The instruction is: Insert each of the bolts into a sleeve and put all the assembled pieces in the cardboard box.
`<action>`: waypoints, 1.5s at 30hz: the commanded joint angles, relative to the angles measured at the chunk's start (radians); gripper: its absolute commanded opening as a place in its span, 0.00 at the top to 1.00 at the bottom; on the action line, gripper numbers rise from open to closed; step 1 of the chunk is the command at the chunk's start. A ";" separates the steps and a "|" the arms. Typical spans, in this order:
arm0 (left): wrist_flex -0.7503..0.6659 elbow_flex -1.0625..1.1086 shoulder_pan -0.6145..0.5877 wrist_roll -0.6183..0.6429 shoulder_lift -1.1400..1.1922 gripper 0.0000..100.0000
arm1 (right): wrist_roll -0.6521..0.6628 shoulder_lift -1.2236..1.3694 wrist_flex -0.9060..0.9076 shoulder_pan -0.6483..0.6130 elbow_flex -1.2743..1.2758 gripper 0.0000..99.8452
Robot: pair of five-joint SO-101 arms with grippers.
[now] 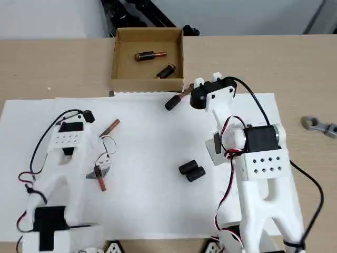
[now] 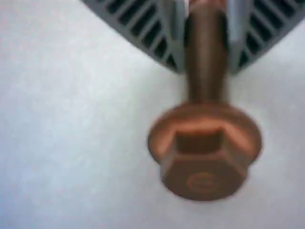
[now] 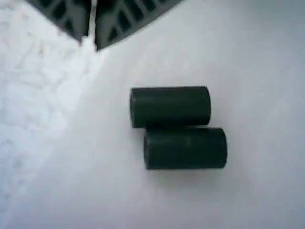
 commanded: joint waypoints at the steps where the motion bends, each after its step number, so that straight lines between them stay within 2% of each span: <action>1: 0.163 -0.151 0.031 -0.083 -0.012 0.99 | -0.011 -0.038 -0.018 0.005 -0.006 1.00; 5: 0.367 -0.338 0.117 -0.307 -0.009 0.99 | -0.011 -0.038 -0.031 0.005 -0.008 1.00; 9: 0.361 -0.375 0.150 -0.471 -0.012 0.99 | -0.011 -0.038 -0.031 0.005 -0.008 1.00; 17: 0.353 -0.450 0.101 -0.489 -0.006 0.99 | -0.003 -0.038 -0.031 -0.036 -0.003 1.00; 24: 0.353 -0.688 0.035 -0.535 -0.012 0.99 | -0.003 -0.030 -0.031 -0.189 -0.003 1.00; 31: 0.361 -0.914 -0.037 -0.511 -0.018 0.99 | -0.002 -0.027 -0.022 -0.202 -0.002 1.00; 37: 0.361 -0.970 -0.041 -0.499 -0.190 0.99 | 0.009 -0.027 -0.068 -0.206 0.133 0.99; 40: 0.361 -0.970 -0.044 -0.499 -0.284 0.99 | 0.048 -0.036 -0.148 -0.211 0.235 0.99; 45: 0.361 -0.967 -0.048 -0.500 -0.399 0.99 | 0.152 -0.035 -0.182 -0.289 0.245 0.99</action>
